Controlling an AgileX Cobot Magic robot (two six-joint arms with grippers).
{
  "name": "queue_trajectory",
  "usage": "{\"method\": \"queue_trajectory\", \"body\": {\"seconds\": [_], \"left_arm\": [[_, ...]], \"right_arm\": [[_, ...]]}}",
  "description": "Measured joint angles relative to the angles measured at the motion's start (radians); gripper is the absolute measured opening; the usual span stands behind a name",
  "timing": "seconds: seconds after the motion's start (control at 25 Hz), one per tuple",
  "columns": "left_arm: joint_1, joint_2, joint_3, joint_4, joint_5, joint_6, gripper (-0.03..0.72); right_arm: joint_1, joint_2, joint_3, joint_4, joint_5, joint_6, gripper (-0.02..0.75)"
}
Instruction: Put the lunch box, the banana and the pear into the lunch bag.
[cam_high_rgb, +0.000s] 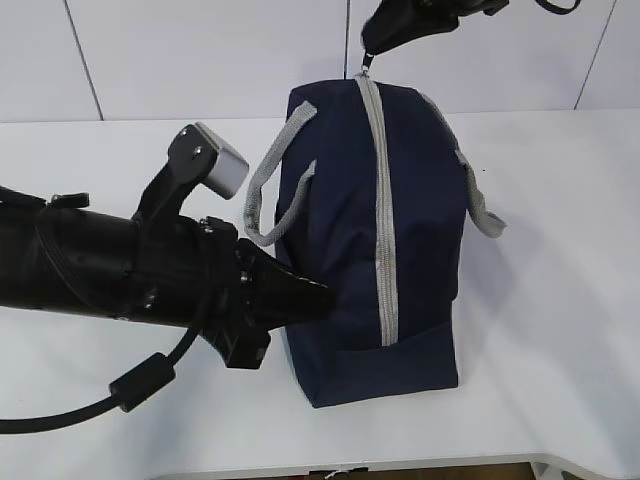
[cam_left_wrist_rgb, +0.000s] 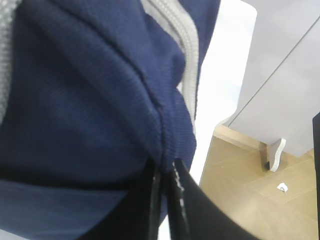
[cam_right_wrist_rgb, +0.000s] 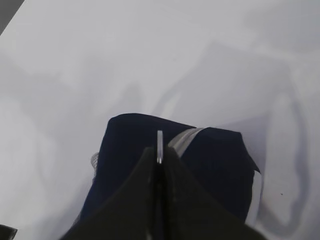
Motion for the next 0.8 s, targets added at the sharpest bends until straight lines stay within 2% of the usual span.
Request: {"method": "queue_trajectory", "body": {"seconds": [0.8], "left_arm": [[0.0,0.0,0.0,0.002,-0.002,0.0,-0.015]], "right_arm": [[-0.019,0.215,-0.23,-0.005,0.025,0.052,0.018]]}}
